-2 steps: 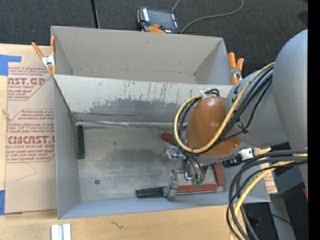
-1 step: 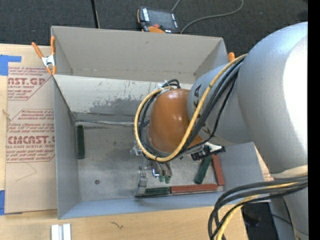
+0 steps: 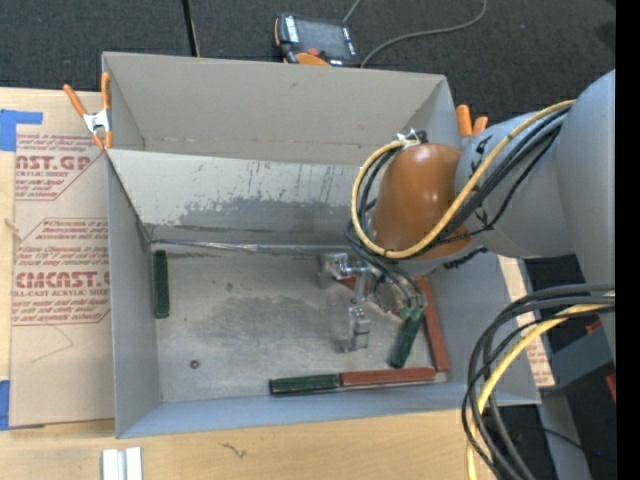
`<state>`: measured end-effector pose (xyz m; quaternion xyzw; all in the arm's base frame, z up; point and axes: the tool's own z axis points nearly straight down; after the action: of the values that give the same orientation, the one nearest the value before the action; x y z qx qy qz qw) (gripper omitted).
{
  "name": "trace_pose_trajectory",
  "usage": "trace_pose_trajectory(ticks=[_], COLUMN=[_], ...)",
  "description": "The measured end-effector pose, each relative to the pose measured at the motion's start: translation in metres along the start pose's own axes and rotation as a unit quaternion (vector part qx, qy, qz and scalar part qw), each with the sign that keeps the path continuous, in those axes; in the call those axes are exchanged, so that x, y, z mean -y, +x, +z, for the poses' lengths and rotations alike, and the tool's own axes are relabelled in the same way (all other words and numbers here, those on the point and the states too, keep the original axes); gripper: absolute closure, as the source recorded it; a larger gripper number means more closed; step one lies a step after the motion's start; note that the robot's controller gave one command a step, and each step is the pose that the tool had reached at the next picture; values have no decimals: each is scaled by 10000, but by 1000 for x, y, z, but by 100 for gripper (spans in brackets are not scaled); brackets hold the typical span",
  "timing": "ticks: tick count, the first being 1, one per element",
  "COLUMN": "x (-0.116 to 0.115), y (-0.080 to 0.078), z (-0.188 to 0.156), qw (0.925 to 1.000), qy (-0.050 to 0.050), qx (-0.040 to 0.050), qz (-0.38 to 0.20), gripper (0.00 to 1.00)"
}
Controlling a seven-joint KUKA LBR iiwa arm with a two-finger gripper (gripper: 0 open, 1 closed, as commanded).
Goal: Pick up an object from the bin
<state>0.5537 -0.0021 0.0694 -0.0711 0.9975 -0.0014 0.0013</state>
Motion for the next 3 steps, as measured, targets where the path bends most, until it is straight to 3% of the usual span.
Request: trace_pose_trajectory(ticks=[1,2,3], x=[24,12,76], y=[22,19,76], z=[-127,-72,3], qw=[9855,9597,9671], qy=[-3,-29,-25], qx=[26,-13,-22], qz=[-1694,-2808,-2545], gripper=[0,0,0])
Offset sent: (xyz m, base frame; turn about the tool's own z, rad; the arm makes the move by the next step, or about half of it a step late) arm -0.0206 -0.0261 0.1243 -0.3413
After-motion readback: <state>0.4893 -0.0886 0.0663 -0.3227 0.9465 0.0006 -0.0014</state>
